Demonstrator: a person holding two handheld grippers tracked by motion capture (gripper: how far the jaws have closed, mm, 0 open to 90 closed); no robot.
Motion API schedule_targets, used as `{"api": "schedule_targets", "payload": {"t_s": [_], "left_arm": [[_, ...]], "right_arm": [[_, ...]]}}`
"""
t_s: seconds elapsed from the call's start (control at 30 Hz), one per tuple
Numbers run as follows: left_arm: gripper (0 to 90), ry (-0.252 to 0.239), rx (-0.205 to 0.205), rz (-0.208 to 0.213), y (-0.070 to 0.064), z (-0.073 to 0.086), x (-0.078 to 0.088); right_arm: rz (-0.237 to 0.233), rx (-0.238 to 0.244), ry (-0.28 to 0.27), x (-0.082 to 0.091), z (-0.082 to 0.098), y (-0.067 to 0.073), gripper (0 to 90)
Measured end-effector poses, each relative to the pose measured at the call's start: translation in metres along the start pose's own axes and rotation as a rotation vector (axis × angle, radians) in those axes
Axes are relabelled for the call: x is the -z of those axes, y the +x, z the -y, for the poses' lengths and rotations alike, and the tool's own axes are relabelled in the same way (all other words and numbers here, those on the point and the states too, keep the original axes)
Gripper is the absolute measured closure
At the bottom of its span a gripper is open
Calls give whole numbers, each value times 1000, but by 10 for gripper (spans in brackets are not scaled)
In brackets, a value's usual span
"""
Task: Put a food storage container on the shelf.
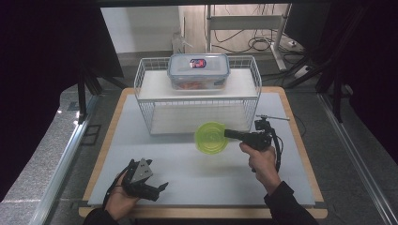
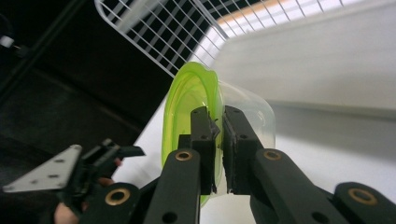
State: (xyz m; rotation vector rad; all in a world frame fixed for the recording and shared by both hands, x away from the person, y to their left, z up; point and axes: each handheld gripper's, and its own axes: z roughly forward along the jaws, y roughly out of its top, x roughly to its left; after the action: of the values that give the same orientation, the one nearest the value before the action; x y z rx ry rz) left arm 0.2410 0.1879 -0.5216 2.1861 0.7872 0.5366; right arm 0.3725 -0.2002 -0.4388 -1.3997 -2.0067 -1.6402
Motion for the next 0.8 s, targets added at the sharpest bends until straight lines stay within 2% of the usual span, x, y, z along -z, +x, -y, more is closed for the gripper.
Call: {"api": "schedule_targets", "payload": {"t_s": [0.4, 0.8], "left_arm": [[31, -6, 0, -3, 0, 0, 1], [31, -11, 3, 0, 1, 0, 0]], "right_arm": [[-78, 40, -73, 21, -34, 33, 845], [-110, 84, -141, 30, -89, 71, 845]]}}
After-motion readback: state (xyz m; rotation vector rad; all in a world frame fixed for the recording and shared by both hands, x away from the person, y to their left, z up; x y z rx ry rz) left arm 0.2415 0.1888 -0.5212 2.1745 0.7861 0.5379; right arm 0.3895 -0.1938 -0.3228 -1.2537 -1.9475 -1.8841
